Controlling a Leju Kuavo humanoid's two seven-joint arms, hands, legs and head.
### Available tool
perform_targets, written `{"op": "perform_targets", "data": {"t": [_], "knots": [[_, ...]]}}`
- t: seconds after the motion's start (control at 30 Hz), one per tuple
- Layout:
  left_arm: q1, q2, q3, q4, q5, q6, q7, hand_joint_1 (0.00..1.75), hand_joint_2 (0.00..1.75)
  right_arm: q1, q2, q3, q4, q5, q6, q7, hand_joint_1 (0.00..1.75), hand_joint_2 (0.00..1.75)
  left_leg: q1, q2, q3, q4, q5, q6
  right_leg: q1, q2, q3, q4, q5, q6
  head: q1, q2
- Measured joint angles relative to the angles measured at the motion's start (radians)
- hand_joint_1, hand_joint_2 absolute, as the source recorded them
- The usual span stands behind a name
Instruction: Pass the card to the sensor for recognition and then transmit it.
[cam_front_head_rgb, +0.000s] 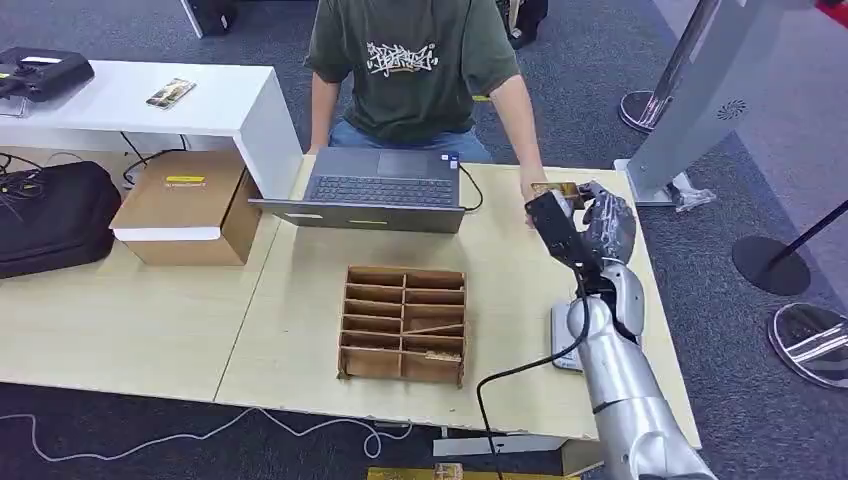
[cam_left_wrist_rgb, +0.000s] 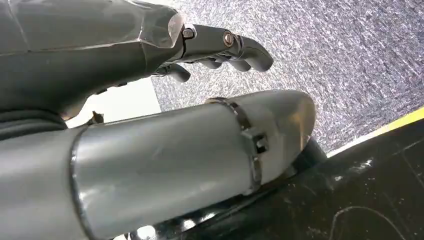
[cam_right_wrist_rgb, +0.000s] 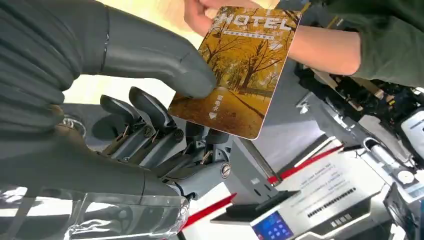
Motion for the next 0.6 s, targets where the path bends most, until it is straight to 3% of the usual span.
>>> {"op": "perform_targets", "data": {"t": [0.43, 0.53, 0.6], "knots": [[0.0, 0.0, 0.0, 0.0, 0.006, 0.008, 0.0, 0.0, 0.0, -0.003, 0.0, -0.006, 0.008, -0.049, 0.029, -0.005, 1.75, 1.75, 0.0, 0.0, 0.0, 0.0, 0.0, 0.0, 0.0, 0.0, 0.0, 0.0, 0.0, 0.0, 0.0, 0.0], [0.0, 0.0, 0.0, 0.0, 0.011, 0.011, 0.004, 0.0, 0.0, -0.006, 0.0, -0.023, 0.015, -0.144, 0.099, 0.028, 1.75, 1.75, 0.0, 0.0, 0.0, 0.0, 0.0, 0.0, 0.0, 0.0, 0.0, 0.0, 0.0, 0.0, 0.0, 0.0], [0.0, 0.0, 0.0, 0.0, 0.018, 0.013, 0.014, 0.0, 0.0, -0.009, 0.0, -0.055, 0.026, -0.286, 0.197, 0.051, 1.75, 1.75, 0.0, 0.0, 0.0, 0.0, 0.0, 0.0, 0.0, 0.0, 0.0, 0.0, 0.0, 0.0, 0.0, 0.0]]}}
